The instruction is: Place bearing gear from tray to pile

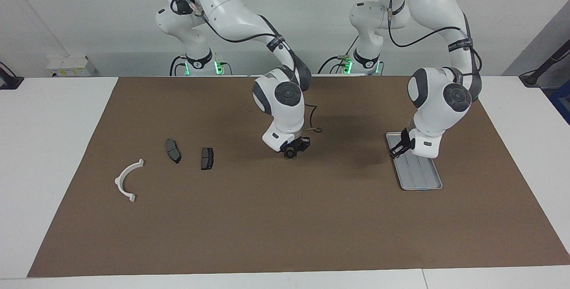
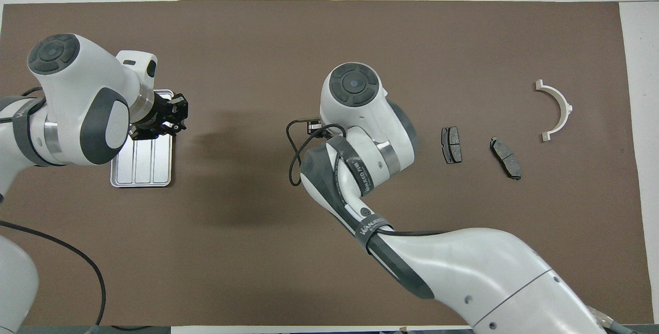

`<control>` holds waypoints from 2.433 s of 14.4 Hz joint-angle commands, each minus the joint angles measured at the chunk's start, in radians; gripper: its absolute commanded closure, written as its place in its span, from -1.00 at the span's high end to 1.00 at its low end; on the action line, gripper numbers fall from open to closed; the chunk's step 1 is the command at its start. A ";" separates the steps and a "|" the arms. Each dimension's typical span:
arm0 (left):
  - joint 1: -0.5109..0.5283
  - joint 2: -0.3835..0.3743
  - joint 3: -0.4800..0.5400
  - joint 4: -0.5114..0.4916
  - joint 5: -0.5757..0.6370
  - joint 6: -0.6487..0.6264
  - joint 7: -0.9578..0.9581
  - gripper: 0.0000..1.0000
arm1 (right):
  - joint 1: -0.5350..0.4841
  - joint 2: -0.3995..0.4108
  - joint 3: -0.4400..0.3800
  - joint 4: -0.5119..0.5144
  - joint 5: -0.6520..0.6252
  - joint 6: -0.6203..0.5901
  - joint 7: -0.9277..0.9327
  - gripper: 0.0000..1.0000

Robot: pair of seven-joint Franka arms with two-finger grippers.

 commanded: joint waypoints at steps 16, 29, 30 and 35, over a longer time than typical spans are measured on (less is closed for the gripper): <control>-0.483 0.102 0.024 0.010 -0.050 0.285 -0.659 -1.00 | -0.618 -0.179 0.009 -0.104 -0.079 -0.149 -0.955 -0.90; -0.491 0.120 0.023 -0.039 0.032 0.309 -0.662 -1.00 | -0.629 -0.153 0.010 -0.311 -0.079 0.152 -0.955 -0.90; -0.491 0.120 0.023 -0.039 0.032 0.308 -0.662 -1.00 | -0.629 -0.148 0.010 -0.311 -0.079 0.157 -0.955 -0.90; -0.479 0.119 0.025 -0.033 0.033 0.294 -0.659 0.99 | -0.629 -0.127 0.012 -0.316 -0.078 0.174 -0.955 -0.90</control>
